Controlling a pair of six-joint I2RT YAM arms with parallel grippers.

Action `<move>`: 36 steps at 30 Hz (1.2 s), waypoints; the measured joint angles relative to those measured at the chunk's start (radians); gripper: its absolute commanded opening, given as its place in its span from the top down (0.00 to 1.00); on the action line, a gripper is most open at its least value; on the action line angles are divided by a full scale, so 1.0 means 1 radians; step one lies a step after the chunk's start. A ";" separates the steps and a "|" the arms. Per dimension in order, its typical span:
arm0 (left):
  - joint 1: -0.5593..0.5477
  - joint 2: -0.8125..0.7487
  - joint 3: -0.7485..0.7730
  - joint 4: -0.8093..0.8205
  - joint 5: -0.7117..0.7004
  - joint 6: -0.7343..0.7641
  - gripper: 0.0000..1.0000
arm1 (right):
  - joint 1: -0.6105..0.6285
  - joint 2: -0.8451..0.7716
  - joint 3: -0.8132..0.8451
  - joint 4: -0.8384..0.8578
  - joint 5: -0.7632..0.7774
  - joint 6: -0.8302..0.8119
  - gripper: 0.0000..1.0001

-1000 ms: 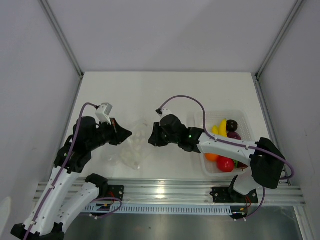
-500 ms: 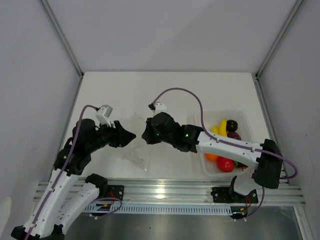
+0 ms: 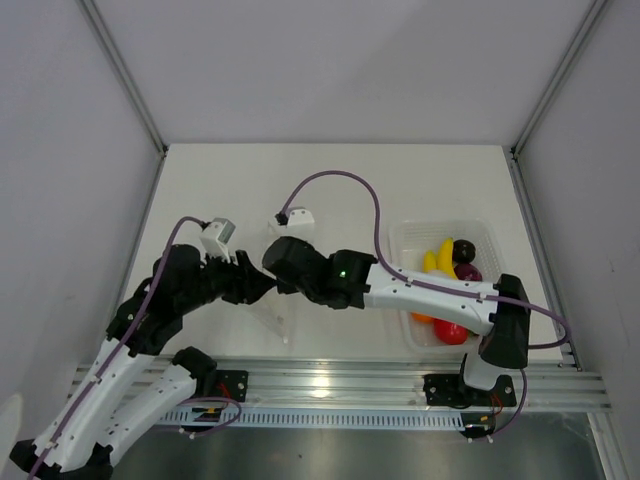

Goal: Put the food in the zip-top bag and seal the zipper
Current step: Open the zipper of the food storage bag.

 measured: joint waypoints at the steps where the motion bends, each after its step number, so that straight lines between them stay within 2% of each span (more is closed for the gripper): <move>1: -0.022 0.006 0.000 -0.003 -0.019 -0.003 0.48 | 0.011 0.015 0.019 -0.019 0.024 0.006 1.00; 3: -0.047 0.018 0.000 -0.011 -0.054 -0.008 0.54 | 0.030 0.031 0.039 -0.055 0.065 0.014 1.00; 9: -0.056 0.015 0.000 -0.032 -0.142 -0.009 0.56 | 0.050 0.031 0.040 -0.113 0.140 0.035 1.00; 10: -0.056 0.013 0.000 -0.035 -0.151 -0.009 0.55 | 0.050 0.031 0.040 -0.114 0.147 0.037 1.00; 14: -0.057 0.015 0.000 -0.047 -0.182 -0.006 0.41 | 0.051 0.027 0.040 -0.114 0.168 0.039 1.00; 18: -0.058 0.028 0.000 -0.052 -0.192 -0.008 0.40 | 0.058 0.027 0.040 -0.113 0.179 0.039 1.00; 19: -0.062 0.029 0.000 -0.052 -0.192 -0.009 0.41 | 0.058 0.027 0.040 -0.113 0.182 0.039 1.00; 22: -0.078 0.032 0.000 -0.052 -0.195 -0.012 0.56 | 0.057 0.027 0.040 -0.113 0.190 0.039 1.00; 23: -0.081 0.036 0.002 -0.051 -0.198 -0.012 0.64 | 0.057 0.027 0.040 -0.113 0.193 0.039 1.00; 25: -0.084 0.053 0.004 -0.050 -0.202 -0.013 0.71 | 0.058 0.025 0.036 -0.109 0.194 0.039 1.00; 29: -0.085 0.063 0.004 -0.053 -0.217 -0.018 1.00 | 0.058 0.003 -0.006 -0.094 0.195 0.039 1.00; 36: -0.085 0.034 0.016 -0.096 -0.224 -0.014 0.99 | 0.044 -0.070 -0.119 -0.038 0.177 0.031 0.99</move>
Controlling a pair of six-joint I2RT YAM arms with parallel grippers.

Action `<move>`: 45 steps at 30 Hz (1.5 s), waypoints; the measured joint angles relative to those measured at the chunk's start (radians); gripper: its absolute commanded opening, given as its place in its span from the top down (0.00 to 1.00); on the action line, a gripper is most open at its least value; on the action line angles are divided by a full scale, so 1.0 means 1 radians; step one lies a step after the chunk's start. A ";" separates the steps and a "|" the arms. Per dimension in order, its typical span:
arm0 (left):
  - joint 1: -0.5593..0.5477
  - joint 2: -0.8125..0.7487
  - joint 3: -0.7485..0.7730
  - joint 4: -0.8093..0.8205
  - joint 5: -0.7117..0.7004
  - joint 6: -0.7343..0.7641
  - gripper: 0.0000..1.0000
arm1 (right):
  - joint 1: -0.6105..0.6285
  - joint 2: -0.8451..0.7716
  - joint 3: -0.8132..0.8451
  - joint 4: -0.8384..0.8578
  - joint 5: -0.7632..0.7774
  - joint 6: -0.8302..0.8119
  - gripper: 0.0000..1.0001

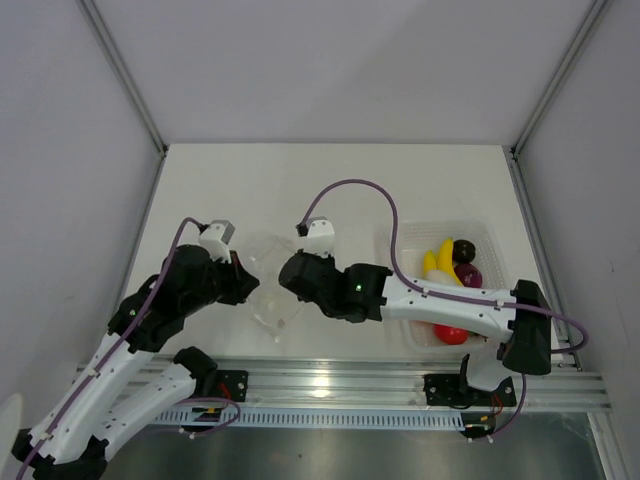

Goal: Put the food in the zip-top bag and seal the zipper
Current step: Open the zipper of the food storage bag, then pick up the fake fruit from the bin.

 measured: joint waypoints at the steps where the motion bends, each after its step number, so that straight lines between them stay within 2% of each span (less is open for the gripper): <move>1: 0.000 0.002 0.008 -0.008 -0.001 0.000 0.99 | -0.008 -0.017 -0.029 0.020 -0.013 -0.002 0.99; 5: 0.000 0.029 0.043 -0.038 0.019 0.010 0.99 | -0.067 -0.076 -0.141 0.090 -0.074 -0.012 0.88; 8: 0.000 0.075 0.062 -0.046 0.050 0.014 0.99 | -0.113 -0.098 -0.205 0.127 -0.122 -0.033 0.69; 9: 0.000 0.096 0.065 -0.044 0.059 0.012 1.00 | -0.121 -0.098 -0.210 0.126 -0.129 -0.043 0.59; 13: 0.000 0.146 0.062 -0.028 0.093 0.001 0.99 | -0.103 -0.098 -0.187 0.093 -0.142 -0.066 0.37; 16: 0.000 0.134 0.020 0.037 0.122 -0.021 0.99 | -0.084 -0.114 -0.164 0.060 -0.140 -0.067 0.13; 17: 0.000 0.124 0.006 0.058 0.128 -0.024 1.00 | -0.079 -0.131 -0.164 0.047 -0.138 -0.065 0.01; 21: 0.008 0.093 -0.020 0.105 0.148 -0.037 0.99 | -0.079 -0.230 -0.183 0.022 -0.120 -0.041 0.01; 24: 0.023 0.094 -0.020 0.139 0.161 -0.036 1.00 | -0.093 -0.376 -0.266 0.051 -0.118 -0.009 0.01; 26: 0.033 0.101 -0.021 0.161 0.174 -0.035 0.99 | -0.130 -0.517 -0.353 0.058 -0.126 0.024 0.01; 31: 0.056 0.133 -0.022 0.194 0.208 -0.027 0.99 | -0.261 -0.668 -0.388 -0.007 -0.145 0.076 0.01; 38: 0.062 0.156 -0.022 0.201 0.209 -0.027 0.99 | -0.451 -0.716 -0.334 -0.289 -0.097 0.101 0.01; 41: 0.063 0.156 -0.022 0.205 0.209 -0.027 0.99 | -0.595 -0.711 -0.338 -0.391 -0.098 0.077 0.01; 45: 0.064 0.159 -0.022 0.205 0.211 -0.027 0.99 | -0.765 -0.695 -0.371 -0.432 -0.161 -0.017 0.01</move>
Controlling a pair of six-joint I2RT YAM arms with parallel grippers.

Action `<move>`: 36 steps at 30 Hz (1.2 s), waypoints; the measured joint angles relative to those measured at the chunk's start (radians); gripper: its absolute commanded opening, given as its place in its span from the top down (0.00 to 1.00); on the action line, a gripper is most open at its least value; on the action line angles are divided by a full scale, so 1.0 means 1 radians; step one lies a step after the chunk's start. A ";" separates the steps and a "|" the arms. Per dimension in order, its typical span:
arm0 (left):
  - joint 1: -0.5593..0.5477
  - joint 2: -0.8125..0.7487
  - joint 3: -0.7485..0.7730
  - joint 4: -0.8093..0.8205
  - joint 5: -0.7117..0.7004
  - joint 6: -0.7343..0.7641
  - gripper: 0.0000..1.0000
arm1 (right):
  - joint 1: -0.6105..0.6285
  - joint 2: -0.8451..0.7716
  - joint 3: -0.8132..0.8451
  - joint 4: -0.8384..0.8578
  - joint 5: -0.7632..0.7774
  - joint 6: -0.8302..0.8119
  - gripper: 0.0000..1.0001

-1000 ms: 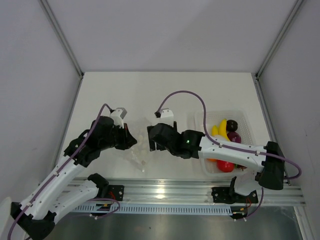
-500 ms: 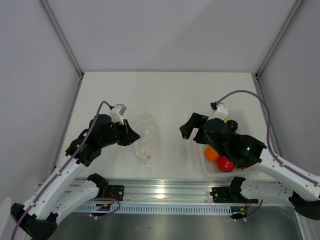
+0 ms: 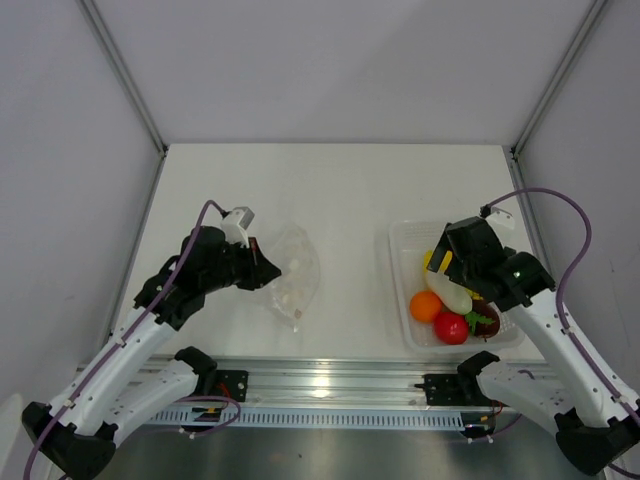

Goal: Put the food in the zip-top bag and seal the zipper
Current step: Pick up the fake fruit from the bin.

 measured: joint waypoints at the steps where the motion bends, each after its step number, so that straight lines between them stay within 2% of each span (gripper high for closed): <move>1: 0.000 0.001 0.000 0.000 0.002 0.000 1.00 | -0.022 0.008 -0.008 -0.004 -0.021 -0.031 0.01; 5: 0.000 0.003 0.000 0.000 0.011 0.000 0.99 | -0.089 0.058 -0.023 -0.004 -0.066 -0.132 0.04; 10: 0.000 0.003 0.000 0.004 0.018 0.000 0.99 | -0.099 0.133 -0.035 0.004 -0.120 -0.217 0.13; 19: 0.000 0.001 -0.007 0.014 0.035 0.000 1.00 | -0.098 0.117 -0.077 0.021 -0.188 -0.198 0.26; 26: 0.002 0.000 -0.013 0.018 0.036 0.000 0.99 | 0.000 0.048 -0.109 0.037 -0.254 -0.072 0.23; 32: 0.002 0.000 -0.032 0.035 0.054 -0.002 0.99 | 0.077 0.141 -0.183 0.042 -0.236 0.062 0.18; 36: 0.002 -0.001 -0.034 0.034 0.060 -0.001 0.99 | 0.086 0.162 -0.212 0.056 -0.201 0.140 0.11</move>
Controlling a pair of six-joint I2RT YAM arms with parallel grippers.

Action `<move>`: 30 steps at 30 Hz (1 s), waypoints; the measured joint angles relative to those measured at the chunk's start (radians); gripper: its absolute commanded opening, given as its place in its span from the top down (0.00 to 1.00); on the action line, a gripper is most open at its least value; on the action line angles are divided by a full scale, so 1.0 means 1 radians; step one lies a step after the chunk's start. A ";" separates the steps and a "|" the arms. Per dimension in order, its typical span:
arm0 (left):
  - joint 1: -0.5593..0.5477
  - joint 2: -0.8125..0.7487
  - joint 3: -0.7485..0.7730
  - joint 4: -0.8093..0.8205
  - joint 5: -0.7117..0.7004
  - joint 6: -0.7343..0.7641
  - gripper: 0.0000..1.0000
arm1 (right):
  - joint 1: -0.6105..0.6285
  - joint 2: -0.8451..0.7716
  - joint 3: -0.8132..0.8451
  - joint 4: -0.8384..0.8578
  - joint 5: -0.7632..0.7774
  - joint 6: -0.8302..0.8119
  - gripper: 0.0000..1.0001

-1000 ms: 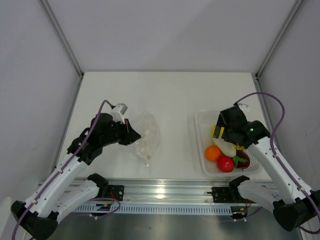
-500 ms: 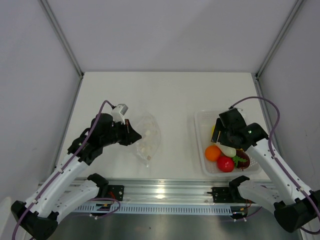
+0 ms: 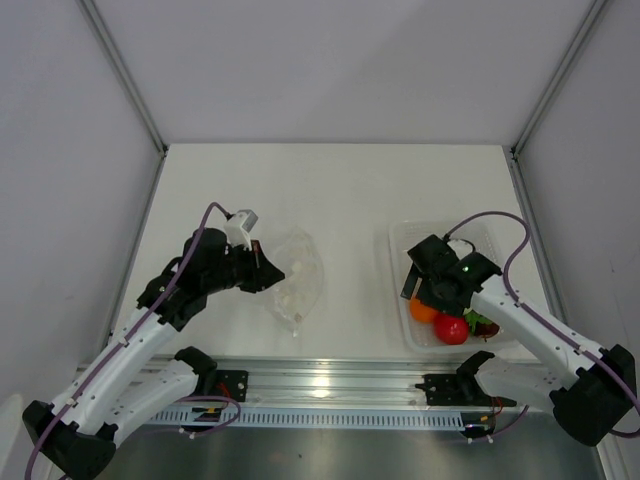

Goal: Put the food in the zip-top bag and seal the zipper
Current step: Pick up the fake fruit from the bin.

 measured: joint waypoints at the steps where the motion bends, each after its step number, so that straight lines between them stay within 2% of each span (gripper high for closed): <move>1: 0.000 -0.001 0.000 0.000 0.000 0.000 1.00 | 0.000 0.000 -0.011 0.007 0.012 0.022 0.10; 7: 0.000 -0.003 0.000 -0.001 0.000 0.000 0.99 | 0.000 0.019 -0.095 0.059 0.068 0.121 0.08; 18: 0.000 -0.003 0.000 -0.001 0.001 0.000 0.99 | 0.009 0.075 -0.141 0.164 0.127 0.177 0.18; 20: 0.000 -0.003 0.000 -0.001 0.000 0.000 0.99 | 0.018 0.078 -0.148 0.176 0.127 0.180 0.29; 22: 0.000 -0.003 0.000 -0.001 0.001 0.000 0.99 | 0.034 0.089 -0.154 0.183 0.128 0.183 0.32; 23: 0.000 -0.003 0.000 -0.001 0.001 0.000 0.99 | 0.040 0.093 -0.153 0.188 0.135 0.184 0.43; 27: 0.000 -0.003 0.000 -0.002 0.001 0.000 0.99 | 0.057 0.095 -0.152 0.194 0.146 0.190 0.58; 28: 0.000 -0.003 0.000 -0.002 0.001 0.000 0.99 | 0.060 0.095 -0.151 0.192 0.149 0.190 0.67; 30: 0.000 -0.003 0.000 -0.002 0.001 0.000 0.99 | 0.067 0.095 -0.139 0.175 0.153 0.190 0.78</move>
